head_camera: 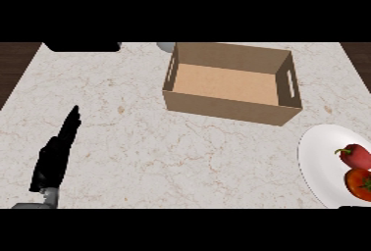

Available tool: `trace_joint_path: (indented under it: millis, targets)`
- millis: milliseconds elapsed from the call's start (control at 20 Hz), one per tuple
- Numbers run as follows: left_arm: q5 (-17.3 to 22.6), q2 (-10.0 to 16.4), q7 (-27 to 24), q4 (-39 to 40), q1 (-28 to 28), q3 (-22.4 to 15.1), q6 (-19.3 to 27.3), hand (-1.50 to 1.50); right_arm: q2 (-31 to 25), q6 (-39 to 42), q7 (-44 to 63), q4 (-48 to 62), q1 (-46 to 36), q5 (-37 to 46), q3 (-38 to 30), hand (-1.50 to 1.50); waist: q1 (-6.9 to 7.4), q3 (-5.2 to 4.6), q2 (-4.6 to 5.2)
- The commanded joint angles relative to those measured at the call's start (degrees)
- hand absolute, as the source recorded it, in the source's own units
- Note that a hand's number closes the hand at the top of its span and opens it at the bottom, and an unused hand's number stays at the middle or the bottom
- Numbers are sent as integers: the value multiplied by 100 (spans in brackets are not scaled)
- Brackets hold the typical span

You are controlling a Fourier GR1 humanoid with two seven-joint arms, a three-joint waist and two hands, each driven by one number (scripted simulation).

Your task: Pick the tomato from the plate and place it in the cardboard box

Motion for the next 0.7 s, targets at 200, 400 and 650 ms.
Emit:
trace_joint_path:
  millis: [200,400,650]
  targets:
    - [-466,-451,-232,228,-14,81,-26,0,449,235,-276,254,-207,365,-300,-150,-10,-2,0]
    - [-324,-357,161,-185,23,362,-384,0,706,216,-544,597,-400,587,-408,-150,7,-1,-1]
    - [-466,-473,57,-179,93,457,-449,0,547,637,-778,650,-433,325,-888,-150,1,-1,-1]
